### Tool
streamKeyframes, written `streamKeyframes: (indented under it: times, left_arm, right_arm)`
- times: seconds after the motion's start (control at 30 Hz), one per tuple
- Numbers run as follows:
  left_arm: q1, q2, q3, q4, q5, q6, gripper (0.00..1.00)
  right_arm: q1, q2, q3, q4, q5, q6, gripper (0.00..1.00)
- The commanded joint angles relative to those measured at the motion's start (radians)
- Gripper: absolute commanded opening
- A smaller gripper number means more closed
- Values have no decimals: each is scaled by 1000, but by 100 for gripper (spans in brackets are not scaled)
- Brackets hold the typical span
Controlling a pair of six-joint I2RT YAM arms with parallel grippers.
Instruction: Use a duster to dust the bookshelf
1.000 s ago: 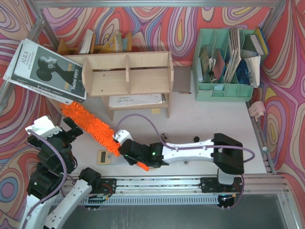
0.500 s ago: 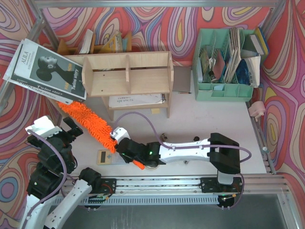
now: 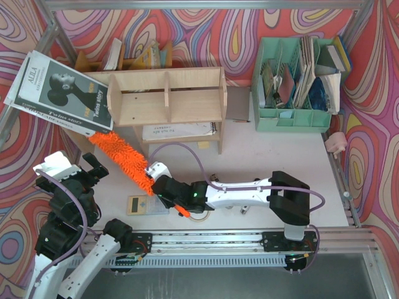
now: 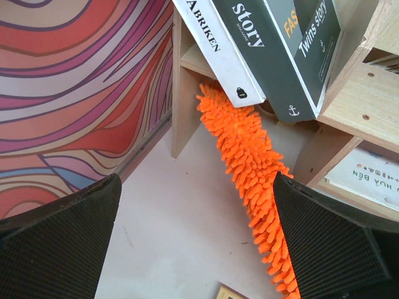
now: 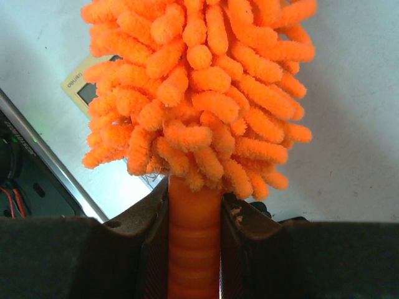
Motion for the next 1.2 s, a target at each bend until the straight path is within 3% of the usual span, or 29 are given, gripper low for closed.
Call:
streamKeyframes:
  times: [0.0, 0.6, 1.17]
  left_arm:
    - [4, 6, -9, 16, 1, 7, 98]
    - [4, 8, -8, 17, 1, 8, 99]
    - [4, 10, -9, 16, 1, 8, 98]
  right_arm:
    - [-1, -71, 48, 86, 60, -32, 0]
    - [-24, 93, 88, 42, -43, -4, 0]
    - [-25, -45, 111, 101, 66, -33, 0]
